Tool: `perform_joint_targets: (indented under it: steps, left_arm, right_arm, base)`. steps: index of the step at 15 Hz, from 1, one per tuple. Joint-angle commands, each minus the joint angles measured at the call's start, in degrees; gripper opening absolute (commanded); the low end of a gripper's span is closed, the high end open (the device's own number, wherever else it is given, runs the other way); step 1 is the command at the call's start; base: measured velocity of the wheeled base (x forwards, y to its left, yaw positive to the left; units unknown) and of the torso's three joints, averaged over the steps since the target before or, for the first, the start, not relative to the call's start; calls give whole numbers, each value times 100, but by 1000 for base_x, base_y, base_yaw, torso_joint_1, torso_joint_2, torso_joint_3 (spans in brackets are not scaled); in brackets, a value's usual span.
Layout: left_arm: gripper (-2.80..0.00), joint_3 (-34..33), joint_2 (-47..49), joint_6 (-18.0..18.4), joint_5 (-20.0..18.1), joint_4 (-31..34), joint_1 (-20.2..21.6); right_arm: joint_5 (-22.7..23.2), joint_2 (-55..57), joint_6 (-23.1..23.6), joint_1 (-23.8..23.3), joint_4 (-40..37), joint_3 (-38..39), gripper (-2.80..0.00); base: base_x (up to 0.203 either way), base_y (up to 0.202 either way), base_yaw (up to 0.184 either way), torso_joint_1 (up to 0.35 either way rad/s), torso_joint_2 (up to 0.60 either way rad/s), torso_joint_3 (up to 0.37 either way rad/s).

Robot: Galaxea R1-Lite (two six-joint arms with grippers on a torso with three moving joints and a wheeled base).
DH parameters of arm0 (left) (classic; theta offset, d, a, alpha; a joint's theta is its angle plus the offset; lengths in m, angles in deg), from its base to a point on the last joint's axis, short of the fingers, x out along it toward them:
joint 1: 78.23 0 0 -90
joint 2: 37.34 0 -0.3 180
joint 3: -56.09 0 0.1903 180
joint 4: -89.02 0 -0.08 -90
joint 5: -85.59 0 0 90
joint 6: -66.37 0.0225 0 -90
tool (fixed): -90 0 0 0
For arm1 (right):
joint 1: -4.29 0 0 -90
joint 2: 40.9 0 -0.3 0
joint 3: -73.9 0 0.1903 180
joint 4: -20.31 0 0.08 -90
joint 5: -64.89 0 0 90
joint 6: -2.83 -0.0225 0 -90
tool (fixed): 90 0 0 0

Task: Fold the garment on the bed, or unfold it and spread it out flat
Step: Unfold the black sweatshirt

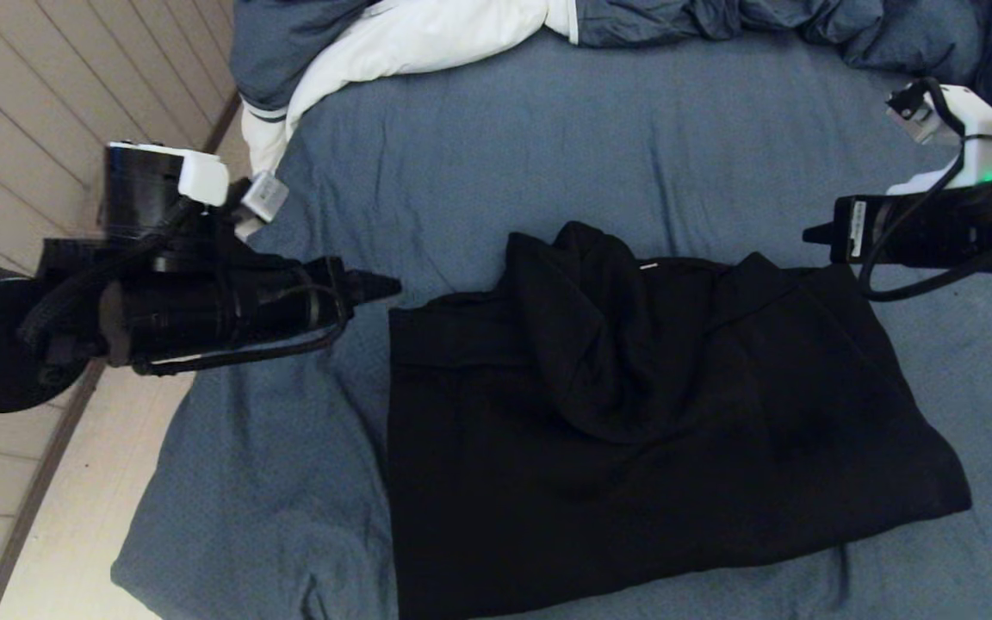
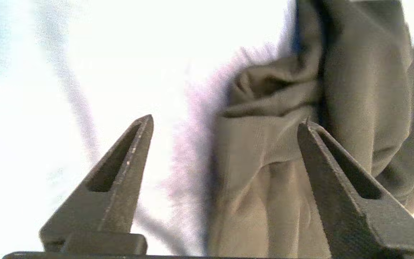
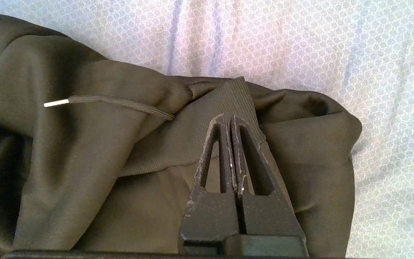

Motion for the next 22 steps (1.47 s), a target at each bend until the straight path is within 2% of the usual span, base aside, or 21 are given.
perform_joint_targets:
  steps: [1,5,8,10,11,12,16,18,22]
  left_arm:
    - [-280,-349,-548,-32,99,-44,179]
    - [-280,-740,-851,-28,148,-222,243]
    - [-280,-868,-804,-28,103,-286,238]
    - [-280,-921,-782,-68,85,-287,233]
    - [-280,-1021,-782,-72,66,-296,222]
    - [-280,-1105,-782,-67,51,-373,208]
    - [-280,-1393,-773,-102,-21,-788,190]
    - [-280,-1428,-742,-149,-81,-796,168]
    - [-280,-1543,-738,-211,-82,-796,-154]
  right_arm:
    - [19,66,-2,43,-5,25,-280]
    - [352,123,-132,237,-57,90,-280]
    - [385,188,-246,671,-51,243,-280]
    - [356,379,-224,950,-76,-22,-280]
    - [347,415,-223,1245,-125,-118,-280]
    - [343,461,-217,1443,-262,-249,0]
    - [329,925,-206,1997,-1348,-1322,0]
    - [134,1235,-197,2296,-1878,-1794,0]
    - [-251,1665,-186,2842,-1992,-2104,0]
  base:
    - [0,0,0,0,0,0]
    - [0,0,0,0,0,0]
    - [0,0,0,0,0,0]
    - [0,0,0,0,0,0]
    - [0,0,0,0,0,0]
    - [0,0,0,0,0,0]
    - [0,0,0,0,0,0]
    - [0,0,0,0,0,0]
    - [0,0,0,0,0,0]
